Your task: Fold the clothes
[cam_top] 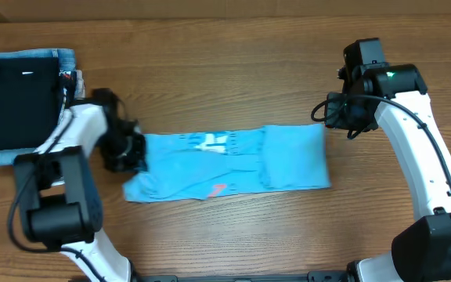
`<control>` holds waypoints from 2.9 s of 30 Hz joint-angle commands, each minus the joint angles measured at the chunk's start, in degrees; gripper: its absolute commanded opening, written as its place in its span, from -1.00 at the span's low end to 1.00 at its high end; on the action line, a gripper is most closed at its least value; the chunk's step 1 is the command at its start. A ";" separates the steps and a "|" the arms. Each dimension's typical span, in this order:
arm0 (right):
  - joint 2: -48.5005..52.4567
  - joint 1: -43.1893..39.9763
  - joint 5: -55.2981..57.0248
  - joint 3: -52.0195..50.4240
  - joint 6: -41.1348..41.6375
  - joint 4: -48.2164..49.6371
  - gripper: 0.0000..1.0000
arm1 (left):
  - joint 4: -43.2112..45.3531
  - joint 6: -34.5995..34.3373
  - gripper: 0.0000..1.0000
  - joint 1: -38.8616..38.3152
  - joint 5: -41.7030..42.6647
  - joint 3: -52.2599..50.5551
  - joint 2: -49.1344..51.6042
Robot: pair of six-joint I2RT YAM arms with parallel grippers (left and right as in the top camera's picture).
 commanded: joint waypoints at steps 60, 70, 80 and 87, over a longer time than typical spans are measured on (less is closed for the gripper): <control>0.15 -6.29 0.85 0.39 -0.31 -1.99 -0.14 | -5.33 -18.23 -0.87 -36.63 3.91 24.68 -3.58; 0.15 -6.29 0.85 0.39 -0.31 -2.25 -0.13 | -4.37 -18.47 -0.74 -38.45 4.09 24.65 -2.80; 0.15 -6.29 0.76 0.39 -0.50 -2.08 -0.12 | -5.62 -15.15 -0.24 -39.06 3.23 24.90 -2.86; 0.15 -3.80 -11.54 0.39 -9.09 -1.81 -0.10 | -11.30 -14.78 -0.25 -27.10 -2.99 25.46 -5.90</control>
